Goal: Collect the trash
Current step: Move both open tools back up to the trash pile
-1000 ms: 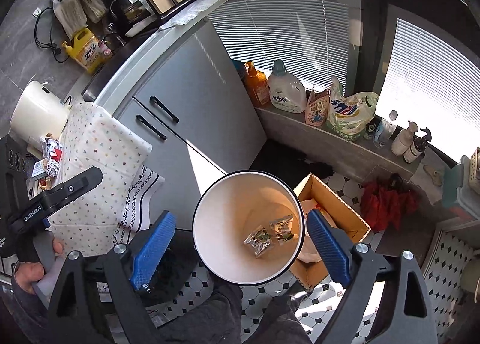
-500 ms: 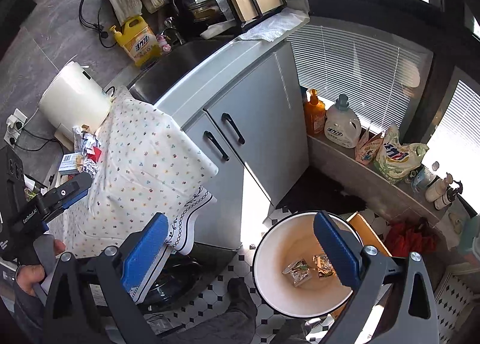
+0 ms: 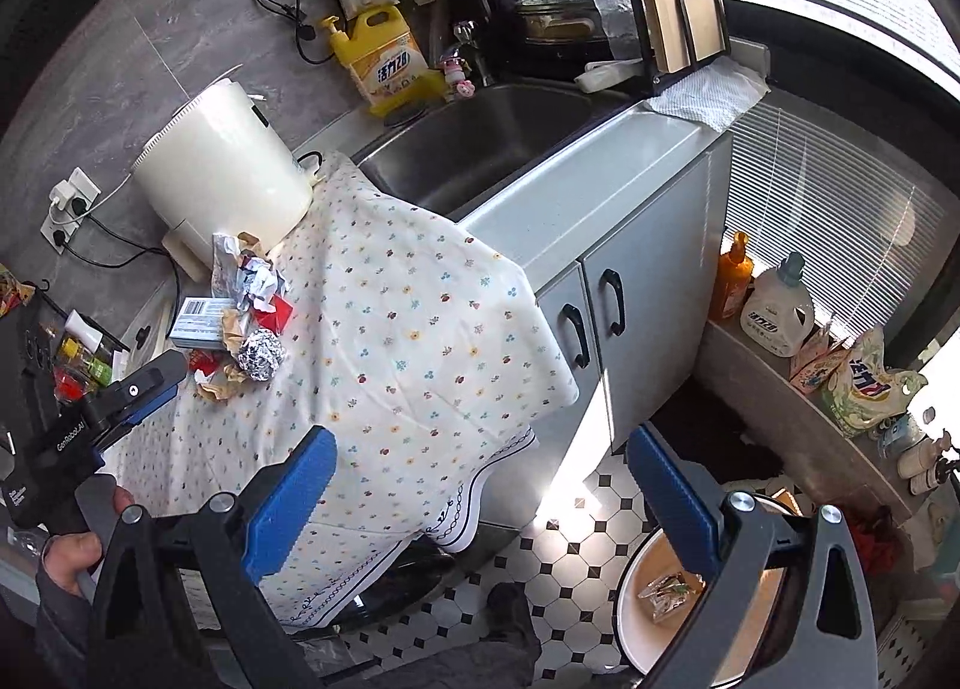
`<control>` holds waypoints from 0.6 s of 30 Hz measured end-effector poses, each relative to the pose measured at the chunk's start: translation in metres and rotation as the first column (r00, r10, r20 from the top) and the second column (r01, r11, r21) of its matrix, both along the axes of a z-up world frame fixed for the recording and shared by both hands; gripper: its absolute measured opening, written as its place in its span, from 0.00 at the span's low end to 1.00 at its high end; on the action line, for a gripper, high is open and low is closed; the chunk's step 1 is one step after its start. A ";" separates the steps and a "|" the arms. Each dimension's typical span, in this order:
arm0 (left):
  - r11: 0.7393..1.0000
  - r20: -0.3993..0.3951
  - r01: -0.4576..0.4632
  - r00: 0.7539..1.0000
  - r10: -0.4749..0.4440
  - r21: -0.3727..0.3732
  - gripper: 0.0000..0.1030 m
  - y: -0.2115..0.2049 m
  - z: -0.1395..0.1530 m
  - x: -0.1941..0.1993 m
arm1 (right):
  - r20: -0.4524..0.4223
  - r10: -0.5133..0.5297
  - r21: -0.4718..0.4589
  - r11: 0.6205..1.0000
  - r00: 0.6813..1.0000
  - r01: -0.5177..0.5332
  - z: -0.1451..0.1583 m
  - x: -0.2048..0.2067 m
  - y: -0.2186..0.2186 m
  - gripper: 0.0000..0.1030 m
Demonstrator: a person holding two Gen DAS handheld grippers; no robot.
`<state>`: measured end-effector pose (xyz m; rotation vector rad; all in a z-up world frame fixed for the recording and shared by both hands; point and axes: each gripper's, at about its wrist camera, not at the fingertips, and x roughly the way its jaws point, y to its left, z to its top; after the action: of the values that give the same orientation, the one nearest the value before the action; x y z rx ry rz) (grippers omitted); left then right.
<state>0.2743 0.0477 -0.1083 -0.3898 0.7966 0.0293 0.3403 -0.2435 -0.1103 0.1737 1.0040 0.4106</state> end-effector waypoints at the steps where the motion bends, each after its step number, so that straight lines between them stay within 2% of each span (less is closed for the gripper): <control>1: 1.000 0.001 -0.008 1.000 0.008 0.001 0.93 0.007 -0.001 -0.001 | 0.000 0.007 0.001 1.000 1.000 -0.007 0.000 0.002 0.007 0.92; 8: 0.998 -0.004 -0.056 0.998 0.056 0.004 0.91 0.054 -0.010 -0.007 | 0.007 0.050 -0.005 0.999 0.999 -0.050 -0.001 0.009 0.055 0.92; 18: 0.999 -0.100 -0.045 0.994 0.045 -0.008 0.74 0.105 -0.053 0.007 | 0.005 0.079 -0.014 0.997 0.997 -0.079 -0.009 0.017 0.118 0.92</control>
<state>0.2815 0.1531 -0.1618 -0.4181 0.8872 0.0876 0.3576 -0.1258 -0.1190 0.1204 1.0103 0.4757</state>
